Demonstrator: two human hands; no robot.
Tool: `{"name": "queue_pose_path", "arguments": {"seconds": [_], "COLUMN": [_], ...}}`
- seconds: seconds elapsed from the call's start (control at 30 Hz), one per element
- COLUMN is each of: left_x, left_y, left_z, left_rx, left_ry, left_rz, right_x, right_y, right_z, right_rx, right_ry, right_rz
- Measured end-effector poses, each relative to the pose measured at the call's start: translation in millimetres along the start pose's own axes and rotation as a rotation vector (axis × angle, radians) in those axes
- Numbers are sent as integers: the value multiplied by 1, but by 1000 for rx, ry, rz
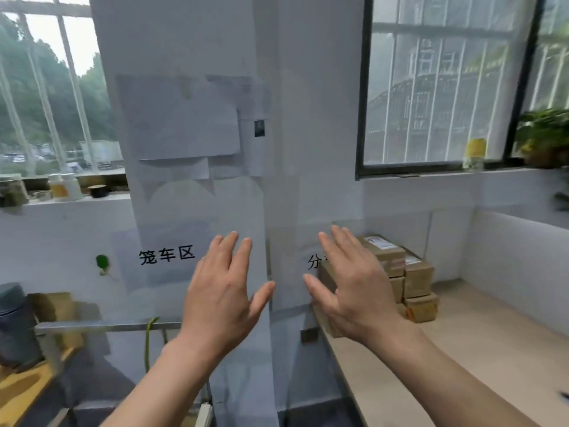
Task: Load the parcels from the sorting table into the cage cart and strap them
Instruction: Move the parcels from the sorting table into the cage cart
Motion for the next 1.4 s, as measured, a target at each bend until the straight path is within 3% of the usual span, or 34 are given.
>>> {"name": "queue_pose_path", "arguments": {"seconds": [0.33, 0.93, 1.4], "left_x": [19, 114, 96], "left_y": [101, 307, 462], "left_z": [22, 121, 153], "left_rx": [-186, -413, -655], "left_ry": [29, -13, -38], "left_rz": [-128, -139, -178], "right_x": [76, 307, 358], "right_y": [31, 120, 235], "right_z": [-32, -28, -40], "right_rx": [-98, -168, -335], "right_ry": [151, 291, 442], "right_rz": [-109, -63, -39]}}
Point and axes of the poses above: each hand's wrist, its own z-axis towards the middle knuckle, its own y-axis out of the palm, x = y × z, the point moved 5 cm from there along z, towards the middle knuckle, and after that the axes turned 12 degrees about -y, right-handed, at the moved point
